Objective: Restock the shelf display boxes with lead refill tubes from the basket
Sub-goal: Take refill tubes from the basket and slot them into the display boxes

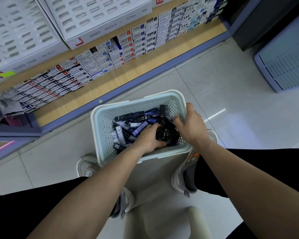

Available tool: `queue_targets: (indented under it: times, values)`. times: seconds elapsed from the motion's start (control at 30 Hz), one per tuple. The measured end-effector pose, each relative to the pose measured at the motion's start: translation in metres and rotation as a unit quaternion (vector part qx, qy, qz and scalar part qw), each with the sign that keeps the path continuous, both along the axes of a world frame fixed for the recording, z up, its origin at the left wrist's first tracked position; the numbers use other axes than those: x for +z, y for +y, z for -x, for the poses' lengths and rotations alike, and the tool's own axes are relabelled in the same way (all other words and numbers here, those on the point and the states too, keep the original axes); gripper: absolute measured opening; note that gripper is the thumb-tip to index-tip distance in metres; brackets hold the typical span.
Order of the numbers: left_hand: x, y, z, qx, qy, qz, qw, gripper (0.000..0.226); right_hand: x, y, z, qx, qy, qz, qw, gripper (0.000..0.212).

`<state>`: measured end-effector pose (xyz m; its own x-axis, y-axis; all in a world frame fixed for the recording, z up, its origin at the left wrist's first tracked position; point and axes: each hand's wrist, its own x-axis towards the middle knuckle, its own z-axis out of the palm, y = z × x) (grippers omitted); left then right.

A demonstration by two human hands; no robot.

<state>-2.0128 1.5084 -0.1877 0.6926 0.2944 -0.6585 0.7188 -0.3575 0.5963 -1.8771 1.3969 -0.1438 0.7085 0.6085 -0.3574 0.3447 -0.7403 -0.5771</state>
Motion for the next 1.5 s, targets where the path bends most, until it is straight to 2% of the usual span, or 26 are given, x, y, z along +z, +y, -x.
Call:
queue_targets:
  times: [0.47, 0.57, 0.67, 0.77, 0.87, 0.93, 1.03, 1.27, 1.33, 1.43, 1.5]
  values:
    - [0.0, 0.007, -0.002, -0.005, 0.032, 0.052, 0.998, 0.061, 0.003, 0.001, 0.0, -0.006, 0.004, 0.008, 1.0, 0.029]
    - [0.012, 0.019, 0.001, 0.046, 0.028, 0.088, 0.995, 0.054, 0.004, 0.0, -0.001, -0.003, 0.015, 0.015, 1.0, 0.029]
    - [0.024, 0.031, 0.005, 0.147, 0.022, 0.179, 0.973, 0.046, 0.007, -0.001, -0.003, 0.008, 0.019, 0.038, 0.999, 0.04]
    - [0.039, 0.04, 0.008, 0.236, -0.039, 0.233, 0.943, 0.04, 0.019, 0.001, -0.004, -0.003, -0.054, 0.019, 0.998, 0.057]
    - [0.056, 0.043, 0.008, 0.275, -0.096, 0.233, 0.928, 0.035, 0.041, 0.012, 0.0, -0.001, -0.132, -0.047, 0.99, 0.044]
    - [0.063, 0.041, 0.006, 0.29, -0.117, 0.239, 0.919, 0.033, 0.051, 0.023, 0.002, 0.024, -0.083, -0.069, 0.994, 0.027]
    - [0.072, 0.036, 0.002, 0.283, -0.144, 0.232, 0.919, 0.026, 0.057, 0.032, 0.008, 0.056, 0.058, -0.074, 0.994, 0.013]
    - [0.08, 0.028, 0.001, 0.284, -0.141, 0.249, 0.915, 0.03, 0.061, 0.04, 0.007, 0.06, 0.164, -0.103, 0.979, 0.023]
    - [0.078, 0.028, 0.003, 0.268, -0.124, 0.223, 0.929, 0.034, 0.057, 0.04, 0.005, 0.017, 0.144, -0.105, 0.984, 0.019]
    - [0.065, 0.03, 0.01, 0.165, -0.058, 0.053, 0.983, 0.052, 0.056, 0.032, -0.004, -0.041, 0.039, -0.095, 0.994, 0.017]
    - [0.054, 0.031, 0.011, 0.113, -0.033, -0.019, 0.993, 0.057, 0.053, 0.022, -0.012, -0.073, -0.005, -0.088, 0.993, 0.02]
